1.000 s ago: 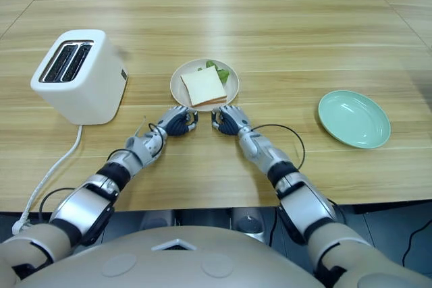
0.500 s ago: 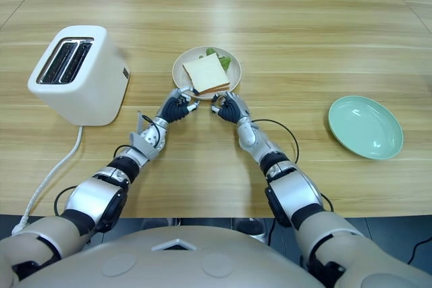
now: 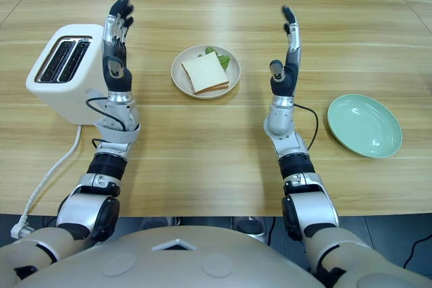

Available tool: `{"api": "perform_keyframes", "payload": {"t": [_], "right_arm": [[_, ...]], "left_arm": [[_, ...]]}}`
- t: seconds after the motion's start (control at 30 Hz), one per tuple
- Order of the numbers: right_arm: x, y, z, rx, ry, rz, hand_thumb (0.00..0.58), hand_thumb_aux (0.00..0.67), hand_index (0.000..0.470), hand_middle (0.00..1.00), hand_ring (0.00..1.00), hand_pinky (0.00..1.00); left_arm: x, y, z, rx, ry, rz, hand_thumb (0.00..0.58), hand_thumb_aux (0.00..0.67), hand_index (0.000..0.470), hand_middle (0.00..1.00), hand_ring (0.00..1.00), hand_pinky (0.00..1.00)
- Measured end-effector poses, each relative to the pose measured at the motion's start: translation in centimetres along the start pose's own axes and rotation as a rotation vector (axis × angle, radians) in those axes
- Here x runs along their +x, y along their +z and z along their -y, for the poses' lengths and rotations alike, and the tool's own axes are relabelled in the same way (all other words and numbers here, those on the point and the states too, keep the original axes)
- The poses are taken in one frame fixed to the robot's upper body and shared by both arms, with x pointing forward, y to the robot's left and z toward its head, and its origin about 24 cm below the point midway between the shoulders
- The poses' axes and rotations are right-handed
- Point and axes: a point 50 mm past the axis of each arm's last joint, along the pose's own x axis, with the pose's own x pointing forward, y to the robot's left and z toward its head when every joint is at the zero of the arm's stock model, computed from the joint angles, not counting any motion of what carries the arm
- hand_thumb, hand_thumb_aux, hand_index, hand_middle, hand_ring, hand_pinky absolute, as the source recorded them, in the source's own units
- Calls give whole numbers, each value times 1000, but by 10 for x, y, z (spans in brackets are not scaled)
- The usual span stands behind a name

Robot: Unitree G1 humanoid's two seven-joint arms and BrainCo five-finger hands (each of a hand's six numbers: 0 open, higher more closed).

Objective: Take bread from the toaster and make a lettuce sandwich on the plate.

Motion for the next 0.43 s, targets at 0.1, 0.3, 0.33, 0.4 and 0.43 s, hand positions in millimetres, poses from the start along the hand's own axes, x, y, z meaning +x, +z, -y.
{"api": "perform_keyframes", "payload": {"t": [0.1,0.3,0.33,0.4,0.43], "right_arm": [[-13,-13,-13,29,31,-110,0,0,0,0,0,0],[-23,-24,-12,33,35,-168,0,0,0,0,0,0],[-22,-25,-10,29,29,-171,0,0,0,0,0,0],[-22,-28,-7,18,20,-178,0,0,0,0,0,0],[-23,-30,-5,10,21,-188,0,0,0,0,0,0]], "left_arm": [[-5,-8,4,-21,13,-59,0,0,0,0,0,0],[-18,-28,-10,82,121,-176,0,0,0,0,0,0],[-21,-31,-10,97,127,-195,0,0,0,0,0,0],[-25,-35,-9,116,127,-215,0,0,0,0,0,0],[-28,-37,-9,130,130,-220,0,0,0,0,0,0]]}}
